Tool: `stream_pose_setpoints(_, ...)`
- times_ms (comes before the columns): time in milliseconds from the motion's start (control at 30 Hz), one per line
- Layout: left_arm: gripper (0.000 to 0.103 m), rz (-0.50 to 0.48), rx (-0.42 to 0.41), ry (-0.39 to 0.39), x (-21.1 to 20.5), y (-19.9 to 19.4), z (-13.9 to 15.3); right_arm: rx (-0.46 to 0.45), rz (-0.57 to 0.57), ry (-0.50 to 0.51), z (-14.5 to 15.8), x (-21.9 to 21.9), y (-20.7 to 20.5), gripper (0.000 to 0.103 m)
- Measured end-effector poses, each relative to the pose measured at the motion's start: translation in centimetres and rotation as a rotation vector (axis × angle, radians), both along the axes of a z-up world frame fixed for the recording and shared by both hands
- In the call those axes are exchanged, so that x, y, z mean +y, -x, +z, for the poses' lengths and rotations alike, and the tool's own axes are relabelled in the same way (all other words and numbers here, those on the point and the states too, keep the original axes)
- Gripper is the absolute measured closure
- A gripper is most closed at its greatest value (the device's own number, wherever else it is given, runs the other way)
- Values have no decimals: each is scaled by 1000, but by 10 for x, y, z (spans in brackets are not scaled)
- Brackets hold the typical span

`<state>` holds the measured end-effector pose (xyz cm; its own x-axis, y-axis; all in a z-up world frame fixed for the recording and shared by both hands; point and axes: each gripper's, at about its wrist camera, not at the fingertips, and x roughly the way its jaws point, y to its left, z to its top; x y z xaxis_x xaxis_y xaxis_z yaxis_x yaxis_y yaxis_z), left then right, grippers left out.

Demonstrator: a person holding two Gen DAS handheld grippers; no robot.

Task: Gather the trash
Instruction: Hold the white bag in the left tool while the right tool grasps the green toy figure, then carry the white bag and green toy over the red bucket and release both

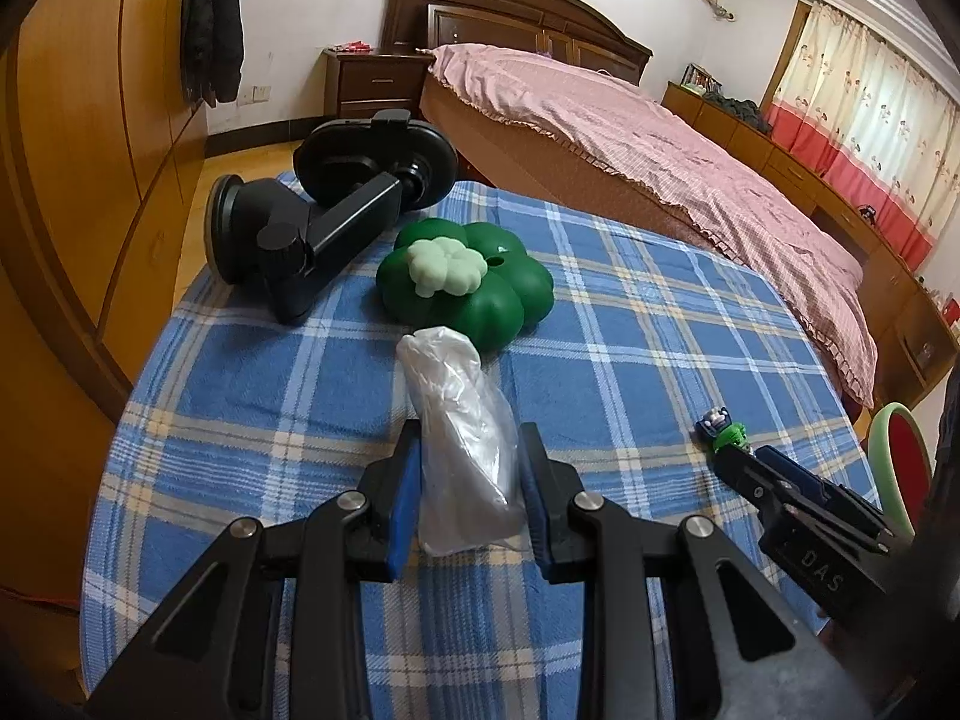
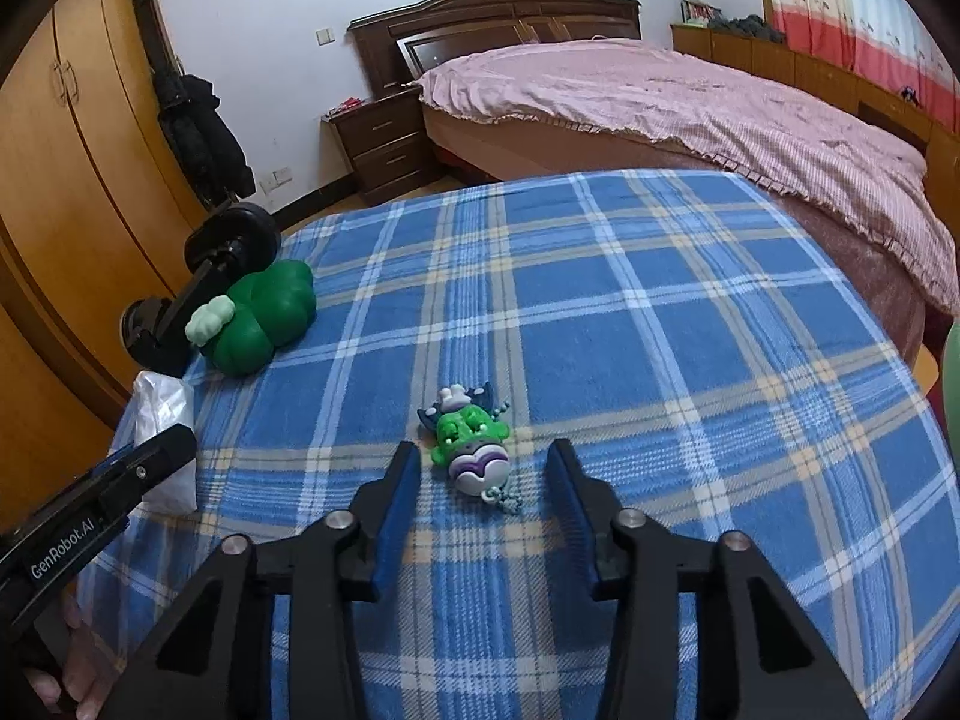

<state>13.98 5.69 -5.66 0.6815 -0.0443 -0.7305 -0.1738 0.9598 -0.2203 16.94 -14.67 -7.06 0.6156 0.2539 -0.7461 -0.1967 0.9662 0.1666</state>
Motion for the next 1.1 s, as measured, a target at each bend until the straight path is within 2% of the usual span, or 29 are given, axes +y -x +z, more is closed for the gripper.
stream_pose_setpoints(100,72,-6,4,3,-1,1,0,2,4,1,0,1,-1,79)
stream_pose_setpoints(400,72,-33,-35,-1,-10,12,16,17,-4,-57,4,-12,9,80)
stream_pose_setpoints(667,72,-88,-74,29,-25,24,38,-49,-47,-129,39,-43,43,80)
stream_pose_setpoints(833,72,-145,-97,82,-37,33,55,-93,-89,-182,60,-64,69,80)
stream_pose_setpoints(1100,72,-203,-143,85,-63,53,80,-183,-141,-226,91,-94,105,80)
